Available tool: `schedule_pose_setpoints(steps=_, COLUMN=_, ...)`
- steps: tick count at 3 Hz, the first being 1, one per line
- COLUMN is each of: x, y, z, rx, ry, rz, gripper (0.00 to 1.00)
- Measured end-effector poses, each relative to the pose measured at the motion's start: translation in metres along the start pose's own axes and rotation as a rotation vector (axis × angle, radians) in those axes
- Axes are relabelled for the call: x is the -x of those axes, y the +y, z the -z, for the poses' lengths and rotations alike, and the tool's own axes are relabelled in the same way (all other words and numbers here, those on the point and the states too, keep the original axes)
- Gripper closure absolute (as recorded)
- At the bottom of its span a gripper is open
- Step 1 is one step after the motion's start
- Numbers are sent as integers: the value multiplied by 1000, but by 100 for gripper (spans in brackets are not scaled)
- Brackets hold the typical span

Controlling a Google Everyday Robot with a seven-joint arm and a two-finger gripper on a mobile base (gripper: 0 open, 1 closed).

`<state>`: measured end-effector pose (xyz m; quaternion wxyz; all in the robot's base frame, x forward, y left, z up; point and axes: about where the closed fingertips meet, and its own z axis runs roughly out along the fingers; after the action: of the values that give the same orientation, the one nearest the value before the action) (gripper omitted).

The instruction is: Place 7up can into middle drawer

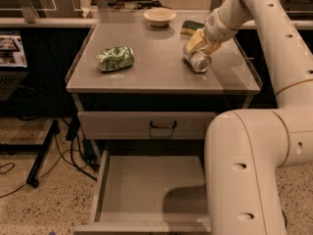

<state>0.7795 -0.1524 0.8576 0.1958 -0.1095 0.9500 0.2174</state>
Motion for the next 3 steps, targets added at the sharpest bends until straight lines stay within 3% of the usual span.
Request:
schedule_pose_setpoints(steps=1, x=-15, y=16, z=10, rx=105, ry=26, rz=141, gripper=100)
schedule_pose_setpoints(steps=2, x=-31, y=22, z=40, rx=220, ry=-1, rz=272, gripper=100)
schedule_pose_setpoints(steps=3, x=-52, y=6, z=70, rx=313, ry=-52, rz=303, gripper=100)
